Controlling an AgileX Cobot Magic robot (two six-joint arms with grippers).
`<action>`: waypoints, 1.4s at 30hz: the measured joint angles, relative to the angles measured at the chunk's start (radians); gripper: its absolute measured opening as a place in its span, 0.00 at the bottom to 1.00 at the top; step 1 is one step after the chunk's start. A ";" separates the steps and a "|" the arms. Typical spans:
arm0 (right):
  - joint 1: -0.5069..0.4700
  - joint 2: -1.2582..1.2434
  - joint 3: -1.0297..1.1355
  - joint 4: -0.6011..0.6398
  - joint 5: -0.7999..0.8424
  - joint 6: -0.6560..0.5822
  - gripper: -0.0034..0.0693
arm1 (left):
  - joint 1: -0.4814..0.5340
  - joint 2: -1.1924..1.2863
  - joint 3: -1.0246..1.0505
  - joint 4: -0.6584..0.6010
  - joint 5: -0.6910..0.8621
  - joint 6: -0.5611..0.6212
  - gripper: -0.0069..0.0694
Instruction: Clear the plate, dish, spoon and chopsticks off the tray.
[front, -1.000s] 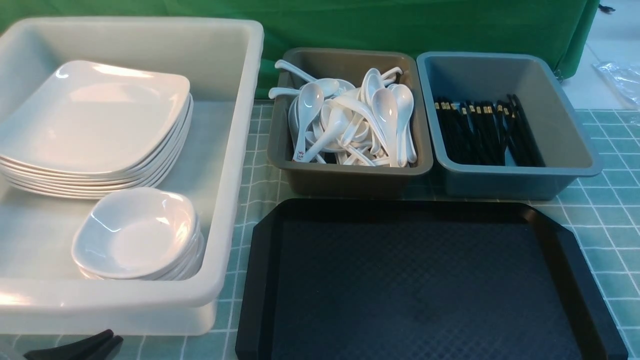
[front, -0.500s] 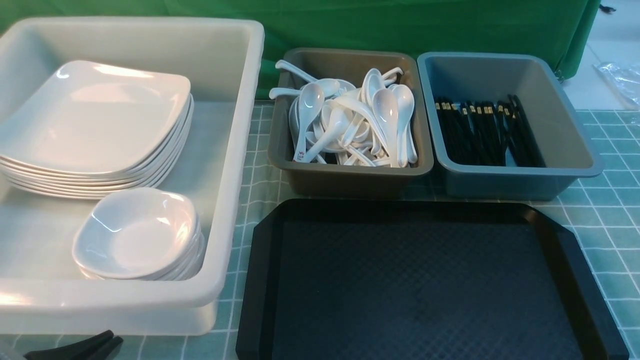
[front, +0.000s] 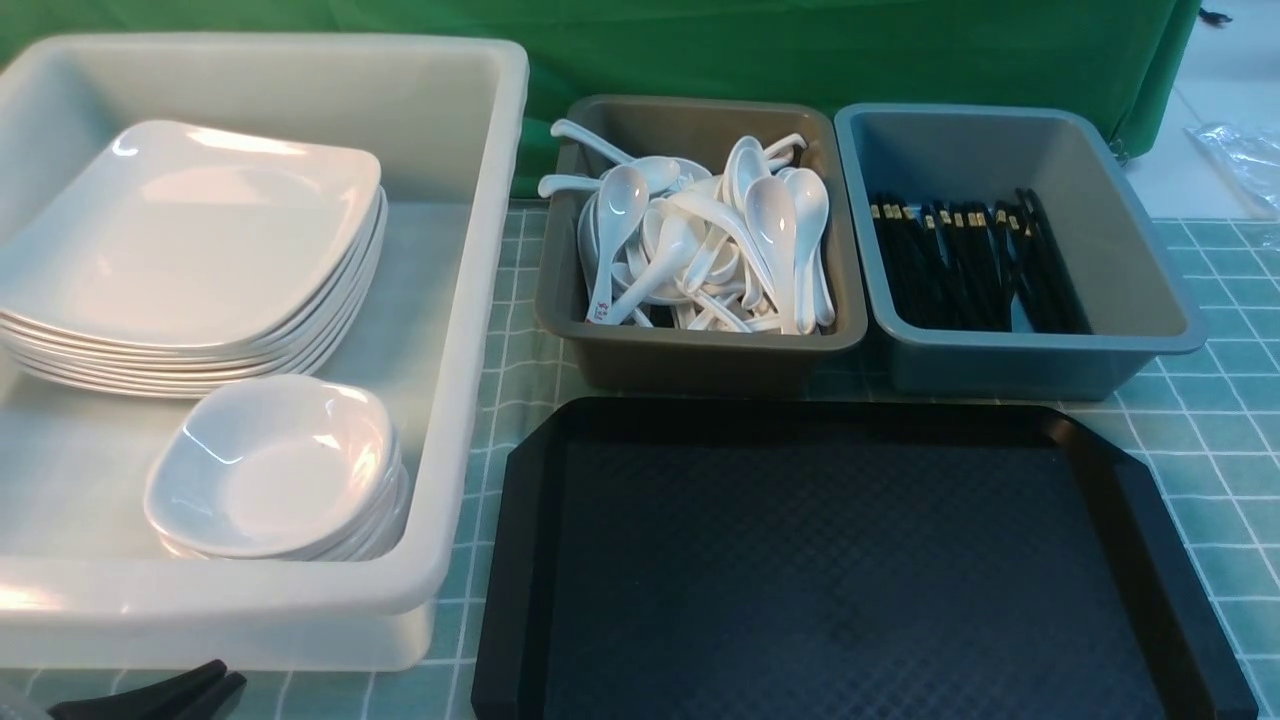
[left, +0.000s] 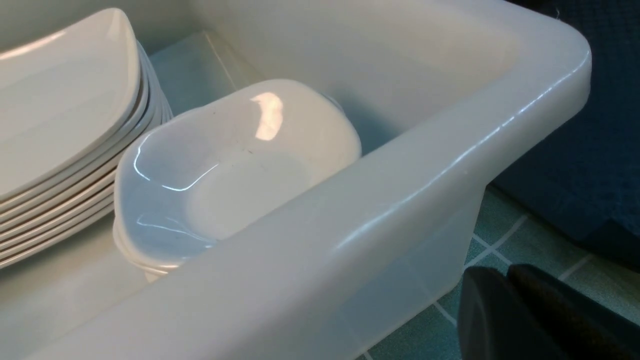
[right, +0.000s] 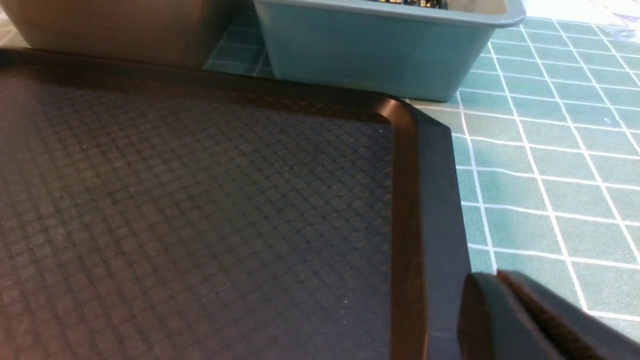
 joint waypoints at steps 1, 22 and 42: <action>0.000 0.000 0.000 0.000 0.000 0.000 0.09 | 0.000 0.000 0.000 0.000 0.000 0.000 0.11; 0.000 -0.001 0.000 0.001 0.000 0.000 0.14 | 0.318 -0.285 0.081 0.464 -0.063 -0.894 0.11; 0.000 -0.002 0.000 0.002 0.000 0.001 0.17 | 0.331 -0.295 0.081 0.470 -0.022 -0.915 0.11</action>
